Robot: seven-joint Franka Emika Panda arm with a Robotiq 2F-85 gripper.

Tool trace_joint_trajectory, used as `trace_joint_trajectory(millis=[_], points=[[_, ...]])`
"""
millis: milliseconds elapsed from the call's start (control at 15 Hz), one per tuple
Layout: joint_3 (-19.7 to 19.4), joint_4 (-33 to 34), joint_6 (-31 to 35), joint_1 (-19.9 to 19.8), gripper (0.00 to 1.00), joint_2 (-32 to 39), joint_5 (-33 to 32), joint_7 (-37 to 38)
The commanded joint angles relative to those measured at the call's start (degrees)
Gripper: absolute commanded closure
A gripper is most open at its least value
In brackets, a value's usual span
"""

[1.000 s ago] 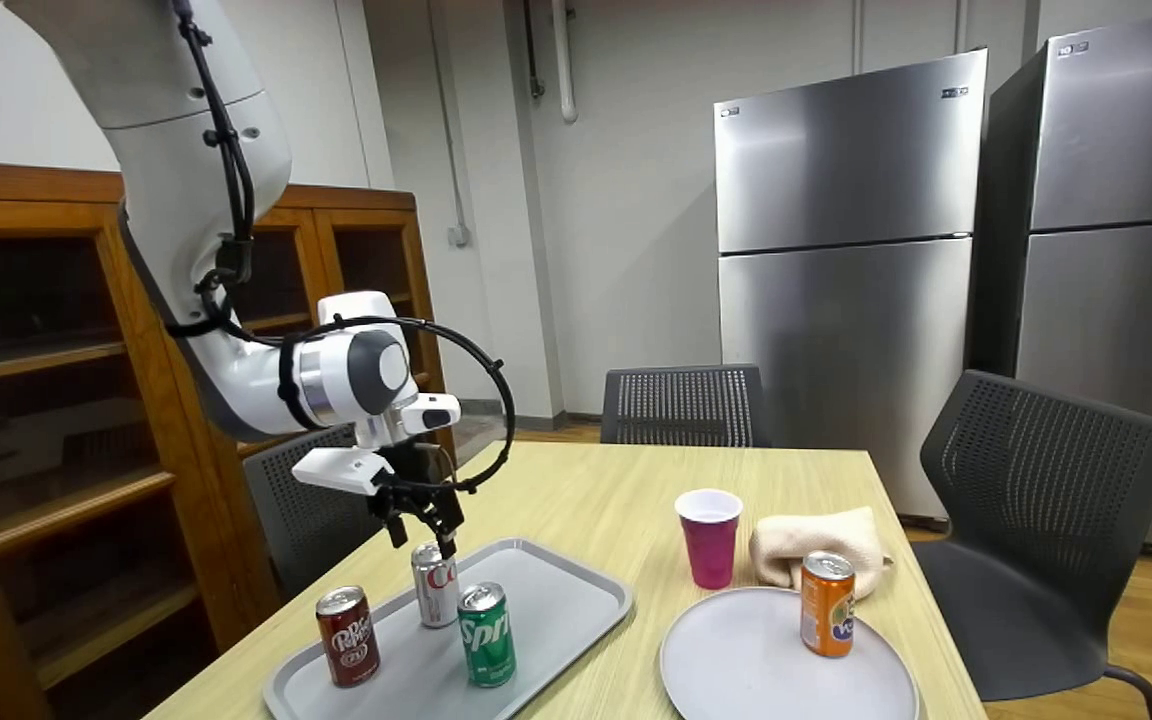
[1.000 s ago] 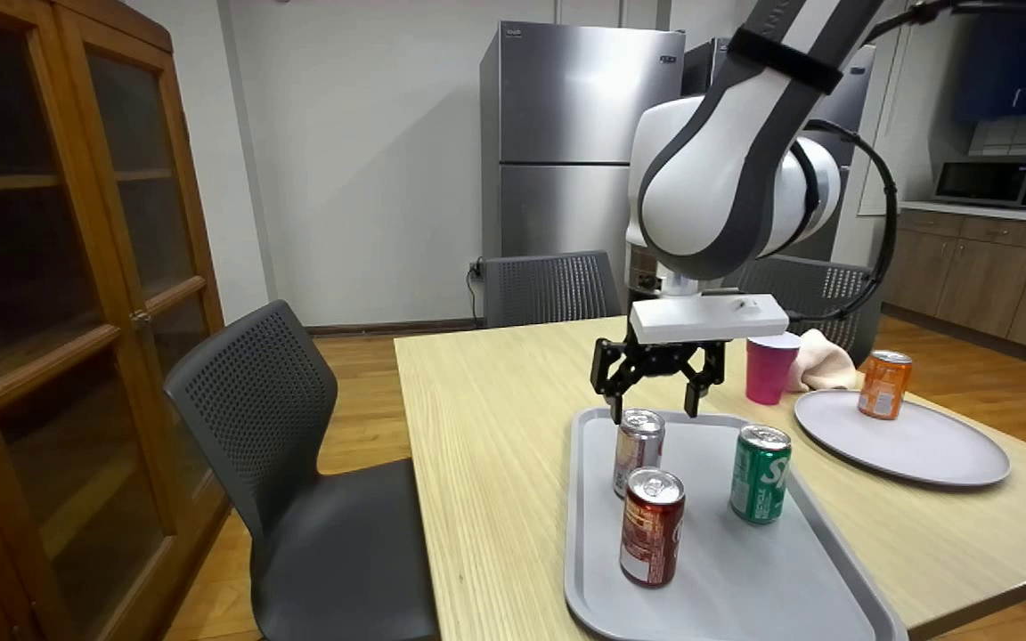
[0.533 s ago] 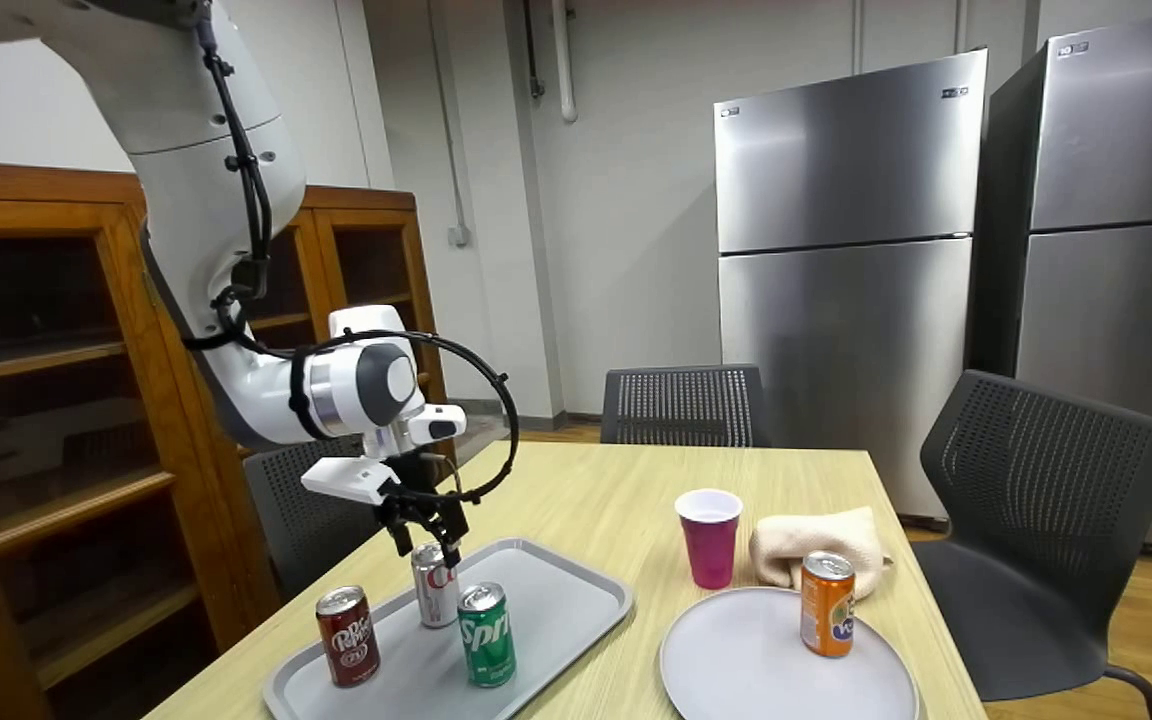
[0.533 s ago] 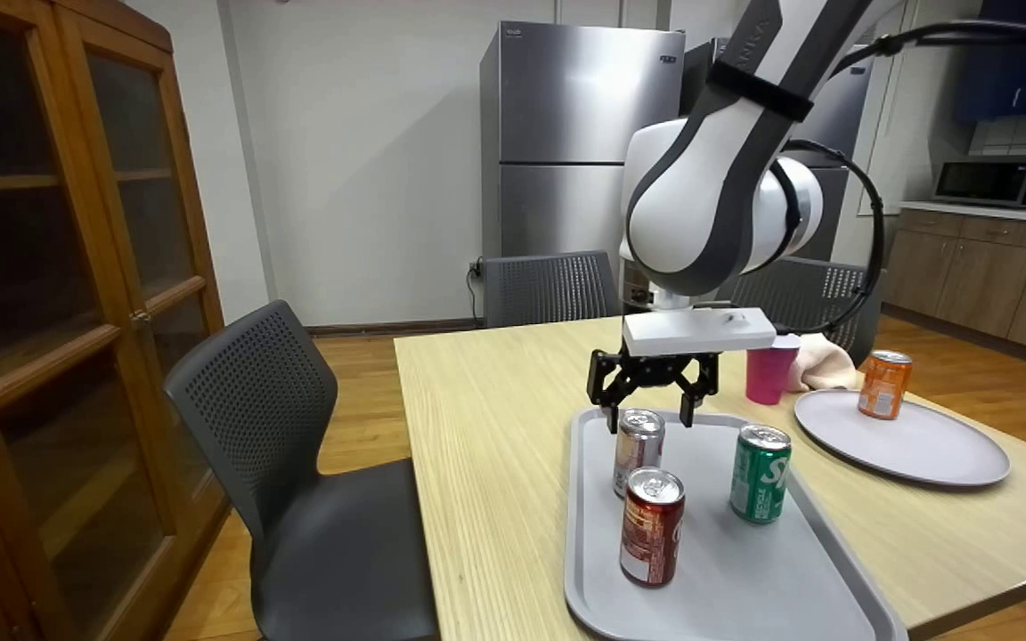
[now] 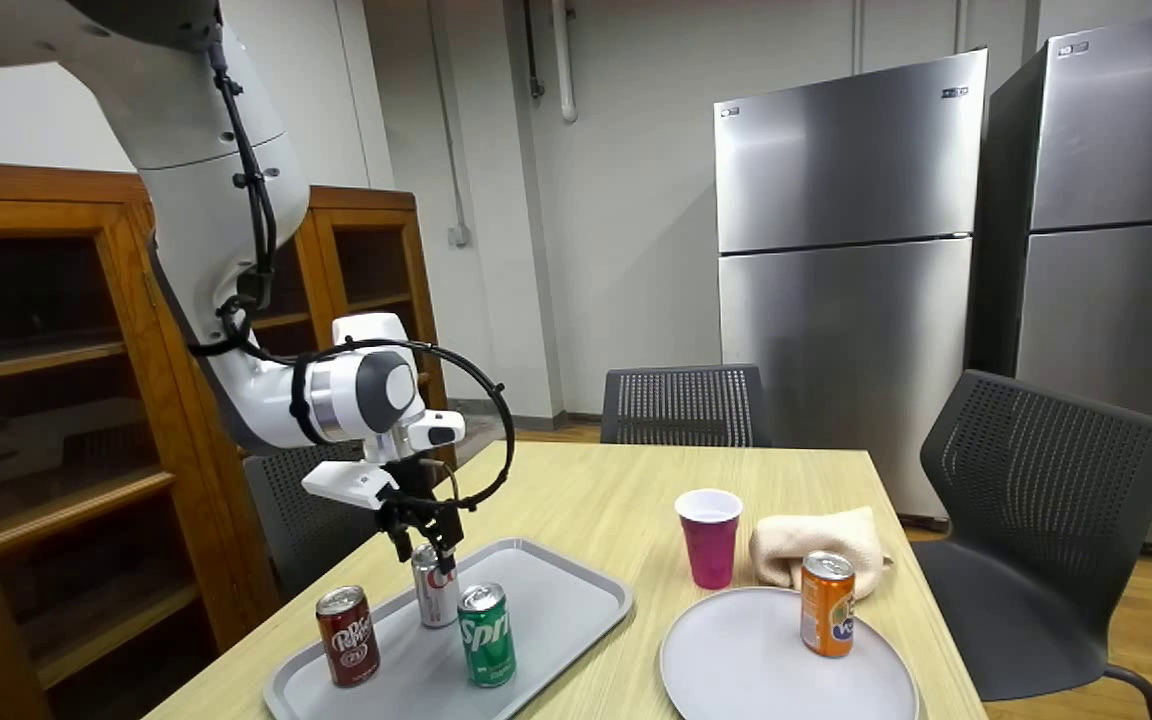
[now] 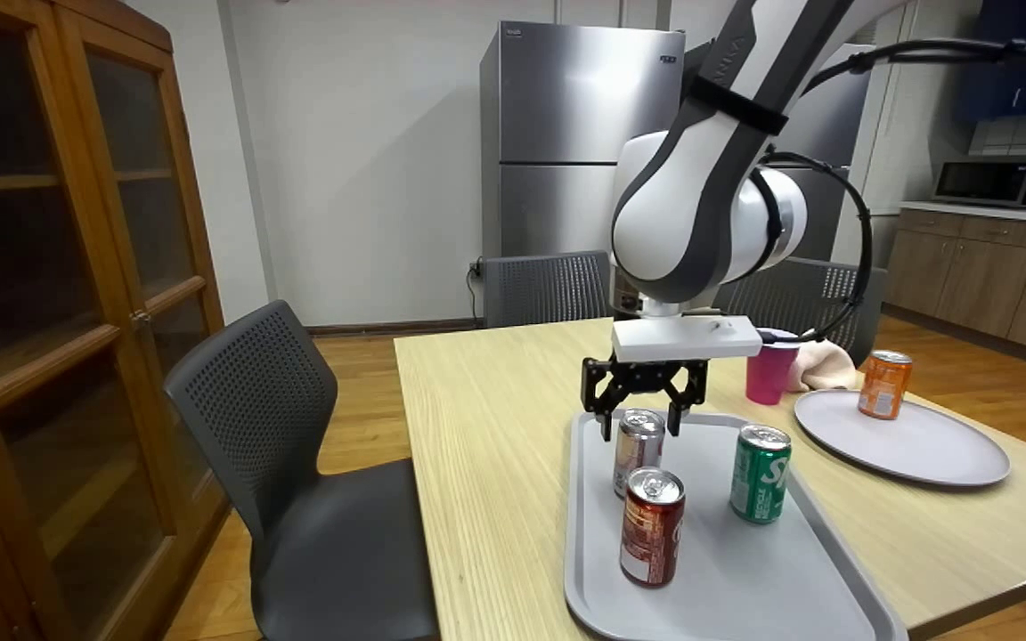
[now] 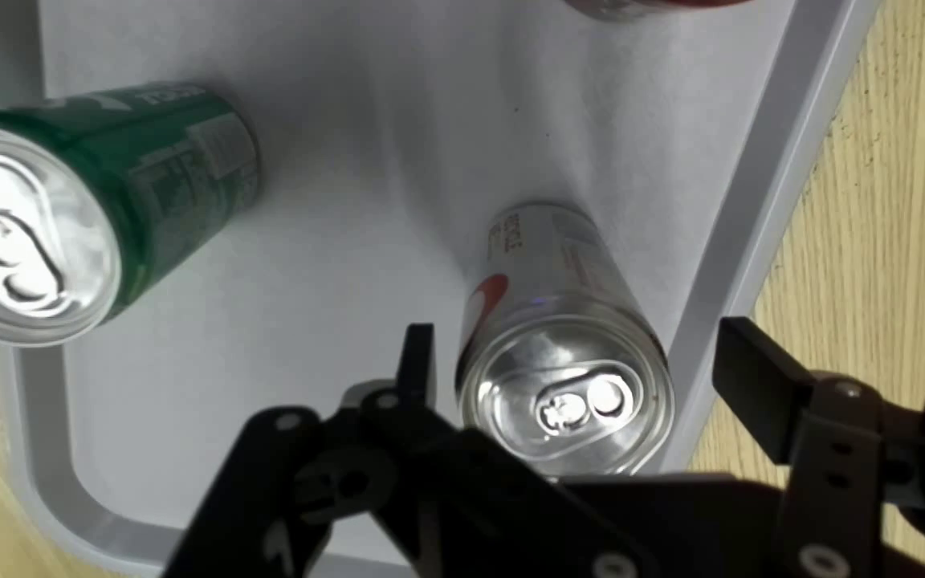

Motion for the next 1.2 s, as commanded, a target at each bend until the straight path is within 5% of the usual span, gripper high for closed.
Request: trace_joint_trajectory(millis=[0, 200, 1133], points=[[-0.66, 1.34, -0.43, 1.1, 0.41, 0.77, 1.71, -1.67], [-0.87, 1.32, -0.58, 1.19, 0.62, 0.37, 1.79, -1.71], [-2.71, -0.65, 0.21, -3.46, 0.62, -10.86, 2.88, -5.71]])
